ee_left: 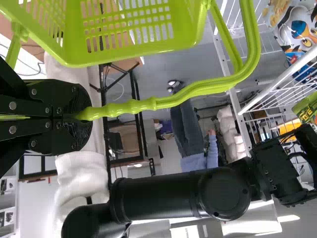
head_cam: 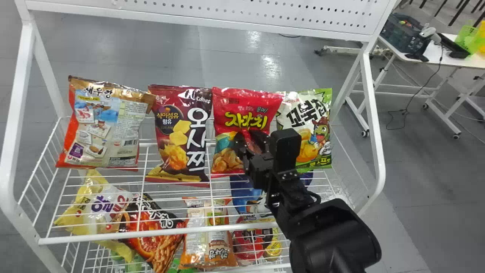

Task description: Hold basket handle with left hand then pick Jagalchi snack with right hand and place into basket

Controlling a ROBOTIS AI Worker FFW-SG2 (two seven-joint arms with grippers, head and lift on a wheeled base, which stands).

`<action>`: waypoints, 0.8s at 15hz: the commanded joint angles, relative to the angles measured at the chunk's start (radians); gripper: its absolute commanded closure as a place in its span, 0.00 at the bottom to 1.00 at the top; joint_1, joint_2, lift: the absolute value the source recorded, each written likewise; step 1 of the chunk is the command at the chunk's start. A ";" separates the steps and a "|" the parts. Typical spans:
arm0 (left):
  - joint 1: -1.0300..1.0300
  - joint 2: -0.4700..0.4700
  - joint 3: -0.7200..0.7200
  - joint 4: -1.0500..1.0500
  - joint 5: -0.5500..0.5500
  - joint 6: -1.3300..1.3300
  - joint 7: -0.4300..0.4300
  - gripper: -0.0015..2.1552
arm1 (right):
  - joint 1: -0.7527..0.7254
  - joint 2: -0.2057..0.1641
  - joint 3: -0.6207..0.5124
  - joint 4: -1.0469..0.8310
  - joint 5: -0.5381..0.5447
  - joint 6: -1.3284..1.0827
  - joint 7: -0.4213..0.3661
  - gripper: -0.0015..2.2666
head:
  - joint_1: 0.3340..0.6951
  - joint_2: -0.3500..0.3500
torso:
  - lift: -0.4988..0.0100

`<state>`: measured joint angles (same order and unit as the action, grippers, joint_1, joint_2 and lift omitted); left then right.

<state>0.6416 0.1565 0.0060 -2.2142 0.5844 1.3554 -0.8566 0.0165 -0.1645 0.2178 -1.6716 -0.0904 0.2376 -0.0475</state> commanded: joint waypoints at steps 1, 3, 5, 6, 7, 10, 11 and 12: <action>-0.005 0.000 -0.008 0.001 -0.002 0.003 0.002 0.56 | 0.022 -0.012 -0.005 -0.039 -0.002 0.004 -0.002 0.86 | 1.00 0.15 | 0.96; -0.007 0.000 -0.015 -0.001 -0.005 0.003 0.008 0.56 | 0.043 -0.021 -0.015 -0.083 -0.020 0.013 -0.002 0.86 | 1.00 0.14 | 0.96; -0.007 0.000 -0.021 -0.007 -0.006 0.003 0.010 0.56 | 0.072 -0.029 -0.032 -0.134 -0.035 0.035 -0.003 0.86 | 1.00 0.13 | 0.96; -0.007 0.000 -0.024 -0.009 -0.008 0.003 0.011 0.56 | 0.100 -0.041 -0.054 -0.180 -0.057 0.047 -0.002 0.86 | 1.00 0.11 | 0.96; -0.008 0.002 -0.027 -0.010 -0.009 0.003 0.016 0.56 | 0.122 -0.052 -0.069 -0.218 -0.091 0.059 0.001 0.86 | 1.00 0.10 | 0.96; -0.017 0.002 -0.047 -0.012 -0.018 0.003 0.030 0.56 | 0.209 -0.098 -0.140 -0.402 -0.157 0.188 0.015 0.86 | 1.00 0.06 | 0.96; -0.017 0.002 -0.054 -0.012 -0.021 0.006 0.033 0.56 | 0.241 -0.107 -0.166 -0.467 -0.187 0.231 0.015 0.86 | 1.00 0.02 | 0.96; -0.019 0.003 -0.055 -0.015 -0.023 0.009 0.036 0.56 | 0.273 -0.119 -0.199 -0.531 -0.222 0.289 0.015 0.86 | 1.00 0.00 | 0.96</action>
<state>0.6247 0.1581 -0.0447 -2.2266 0.5642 1.3606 -0.8228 0.2465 -0.2682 0.0596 -2.1156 -0.2701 0.4562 -0.0324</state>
